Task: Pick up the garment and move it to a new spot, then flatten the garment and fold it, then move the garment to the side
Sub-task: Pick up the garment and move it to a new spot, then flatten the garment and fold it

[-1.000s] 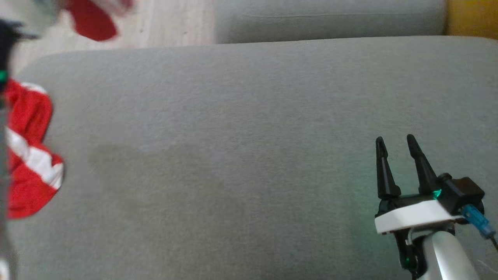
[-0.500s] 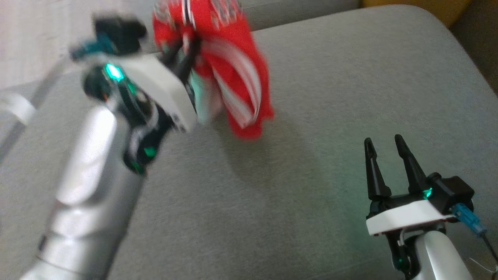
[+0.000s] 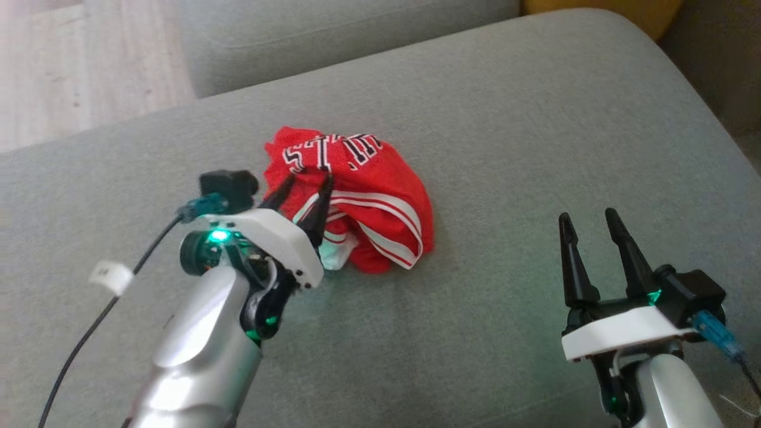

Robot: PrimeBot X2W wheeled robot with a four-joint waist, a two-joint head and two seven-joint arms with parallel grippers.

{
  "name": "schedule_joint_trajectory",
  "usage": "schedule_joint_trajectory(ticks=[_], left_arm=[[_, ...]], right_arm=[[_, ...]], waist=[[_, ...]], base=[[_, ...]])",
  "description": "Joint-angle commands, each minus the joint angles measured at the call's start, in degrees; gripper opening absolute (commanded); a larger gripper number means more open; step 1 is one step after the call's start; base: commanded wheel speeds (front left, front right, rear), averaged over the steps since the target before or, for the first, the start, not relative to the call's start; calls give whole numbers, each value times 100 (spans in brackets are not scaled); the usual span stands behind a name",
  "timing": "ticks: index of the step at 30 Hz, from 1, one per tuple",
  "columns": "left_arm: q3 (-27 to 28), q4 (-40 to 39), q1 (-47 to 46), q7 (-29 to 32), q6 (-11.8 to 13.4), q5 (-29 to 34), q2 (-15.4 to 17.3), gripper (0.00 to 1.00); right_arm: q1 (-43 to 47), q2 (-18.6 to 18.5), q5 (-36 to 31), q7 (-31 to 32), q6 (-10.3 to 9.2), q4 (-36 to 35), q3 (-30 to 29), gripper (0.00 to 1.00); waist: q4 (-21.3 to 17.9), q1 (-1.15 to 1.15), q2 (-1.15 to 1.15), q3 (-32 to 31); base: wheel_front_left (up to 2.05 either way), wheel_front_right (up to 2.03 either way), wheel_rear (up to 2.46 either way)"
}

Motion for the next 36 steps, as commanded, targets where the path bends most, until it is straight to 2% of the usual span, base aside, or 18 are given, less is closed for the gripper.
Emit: schedule_joint_trajectory(ticks=[1,7,13,16,20,24,32,36], left_arm=[[248,-243,-159,-110,-13,-38,88,100],[592,-959,385,-971,32,-18,402,100],[890,-1614,1304,-2154,403,479,874,100],[1096,-1811,1778,-2560,601,661,1021,100],[1401,-2106,2383,-2713,695,776,1067,100],[1654,-2580,2926,-2732,876,989,936,100],[1763,-2756,3067,-2734,818,1101,882,100],[1748,-2718,3035,-2734,797,1094,852,100]], right_arm=[[-114,-19,-34,2,44,-214,124,100],[47,-19,-44,75,44,-290,73,100],[138,-19,-93,154,44,-369,-10,100],[186,-19,-117,206,44,-395,-40,100],[248,-19,-119,286,44,-380,-37,100],[361,-19,-98,390,44,-352,-33,100],[379,-19,-36,433,44,-338,42,100],[288,-19,147,389,44,-336,300,100]], waist=[[125,0,0,-71],[570,0,0,-231],[839,0,0,-316],[904,0,0,-350],[938,0,0,-399],[993,0,0,-453],[1041,0,0,-422],[1090,0,0,-384]], base=[[0,0,0],[0,0,0],[0,0,0],[0,0,0],[0,0,0],[0,0,0],[0,0,0],[0,0,0]])
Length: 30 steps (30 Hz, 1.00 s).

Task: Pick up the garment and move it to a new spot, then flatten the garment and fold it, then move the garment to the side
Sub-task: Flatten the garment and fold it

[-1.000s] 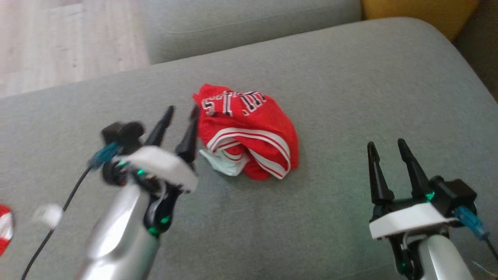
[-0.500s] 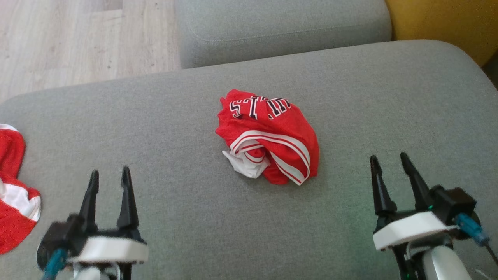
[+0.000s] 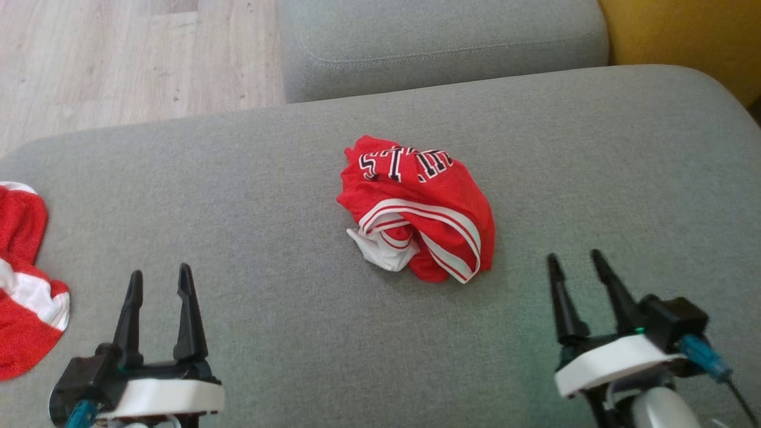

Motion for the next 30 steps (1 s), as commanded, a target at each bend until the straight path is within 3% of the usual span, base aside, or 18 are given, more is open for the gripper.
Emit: schedule_joint_trajectory(ticks=[1,8,15,20,21,22,30], left_arm=[[218,-140,-262,-54,-19,19,25,100],[139,-67,-406,-48,-62,9,-19,100],[-34,44,-779,-39,-152,63,-97,100],[-157,170,-1018,-42,-221,114,-163,100],[-179,197,-1050,-43,-233,122,-177,100],[-193,223,-1075,-43,-244,127,-188,100],[-152,366,-1002,-50,-326,91,-223,100]], right_arm=[[-304,-20,57,-42,44,-179,302,100],[-767,-20,301,347,44,204,809,100],[-1684,-20,293,816,44,1866,1087,100],[-2248,-20,193,648,44,2884,1052,100],[-2316,-20,183,602,44,3022,1006,24],[-2374,-20,184,523,44,3118,968,0],[-2699,-20,161,-347,44,3116,633,0]], waist=[[38,0,0,30],[138,0,0,225],[341,0,0,586],[482,0,0,735],[504,0,0,740],[516,0,0,739],[476,0,0,457]], base=[[0,0,0],[0,0,0],[0,0,0],[0,0,0],[0,0,0],[0,0,0],[0,0,0]])
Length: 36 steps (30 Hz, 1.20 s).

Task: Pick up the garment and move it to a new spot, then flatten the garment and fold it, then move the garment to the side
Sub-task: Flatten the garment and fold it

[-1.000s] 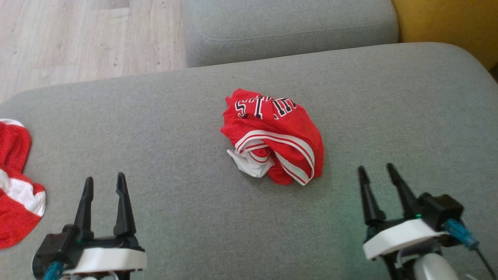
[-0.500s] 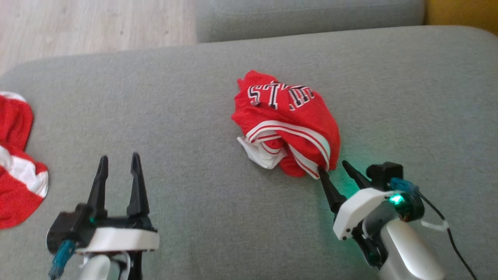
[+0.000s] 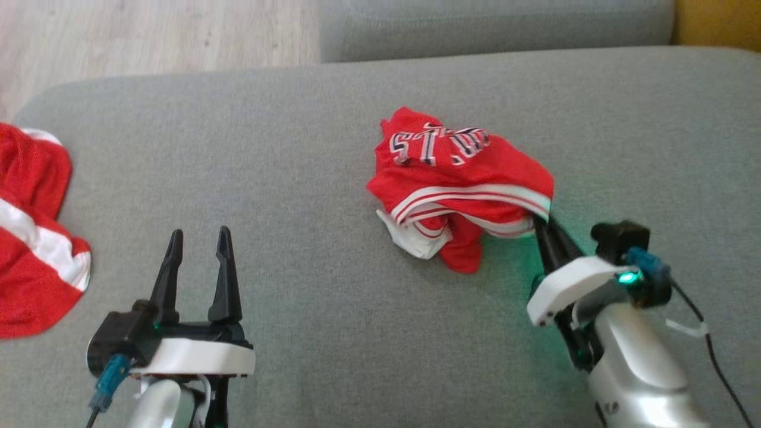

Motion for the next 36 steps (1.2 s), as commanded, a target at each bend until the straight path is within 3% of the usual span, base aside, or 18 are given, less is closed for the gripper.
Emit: schedule_joint_trajectory(ticks=[1,6,10,14,19,26,30,36], left_arm=[[229,-153,-147,-51,-32,7,54,100],[313,-186,-15,-53,-58,-12,40,100],[368,-253,38,-53,-76,10,22,100],[381,-292,12,-54,-121,50,-24,100],[414,-281,-1,-54,-181,100,-82,100],[502,-299,15,-54,-212,169,-105,100],[508,-321,-12,-54,-244,209,-145,100],[428,-308,-178,-54,-342,278,-267,100]], right_arm=[[-345,0,-83,-123,44,-303,79,0],[-666,-10,-554,-43,44,-1262,173,0],[-1274,-212,-582,478,44,-2159,805,0],[-2114,-494,-128,874,44,-2646,1555,0],[-3101,-613,513,854,44,-3129,2084,0],[-3808,-730,1001,447,44,-3711,1935,0],[-3576,-1091,1049,683,44,-3550,1412,0],[-2916,-1691,881,888,44,-2481,1013,0]], waist=[[-47,-1,0,-111],[-131,-1,0,-297],[-157,-1,0,-325],[-86,-1,0,-266],[33,-1,0,-216],[97,-1,0,-203],[162,-1,0,-127],[339,-1,0,212]], base=[[0,0,0],[0,0,0],[0,0,0],[0,0,0],[0,0,0],[0,0,0],[0,0,0],[0,0,0]])
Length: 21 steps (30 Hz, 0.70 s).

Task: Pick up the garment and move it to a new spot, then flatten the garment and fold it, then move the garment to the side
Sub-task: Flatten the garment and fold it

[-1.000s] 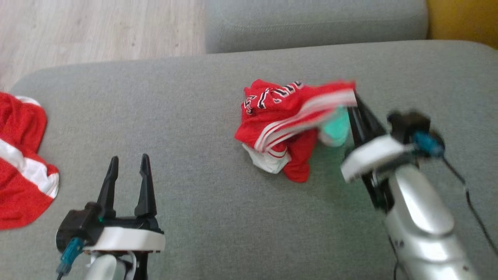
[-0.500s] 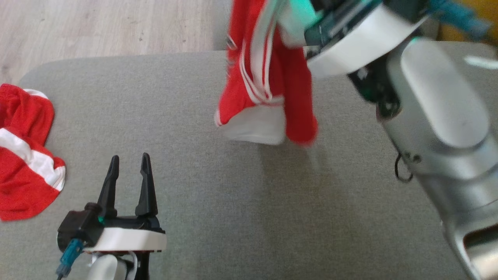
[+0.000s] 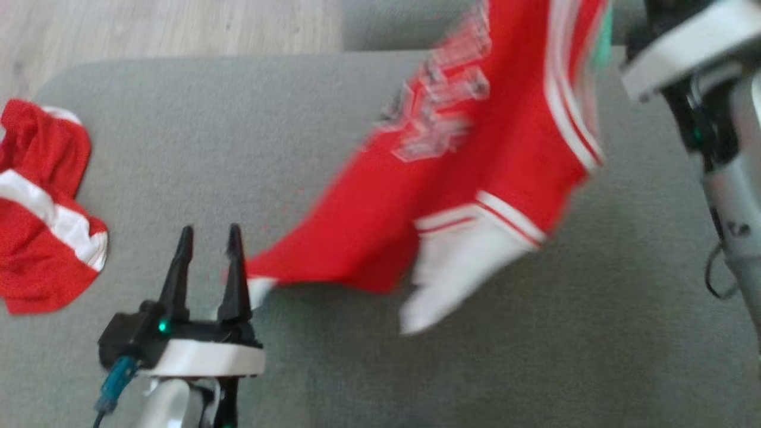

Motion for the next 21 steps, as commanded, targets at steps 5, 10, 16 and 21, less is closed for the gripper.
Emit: schedule_joint_trajectory(ticks=[5,10,16,21], left_arm=[[16,-83,-561,-53,-120,125,-105,100],[-41,-7,-749,-53,-183,199,-189,100],[159,86,-676,-53,-201,262,-207,100],[350,-5,-416,-53,-185,305,-179,100]], right_arm=[[-92,-363,-233,-346,43,1157,-60,0],[-373,-421,-260,-513,43,2247,-6,100],[-359,-237,94,-266,43,2988,185,100],[122,-34,367,-149,43,3038,-63,100]], waist=[[370,0,0,435],[550,0,0,613],[377,0,0,413],[28,0,0,140]], base=[[0,0,0],[0,0,0],[0,0,0],[0,0,0]])
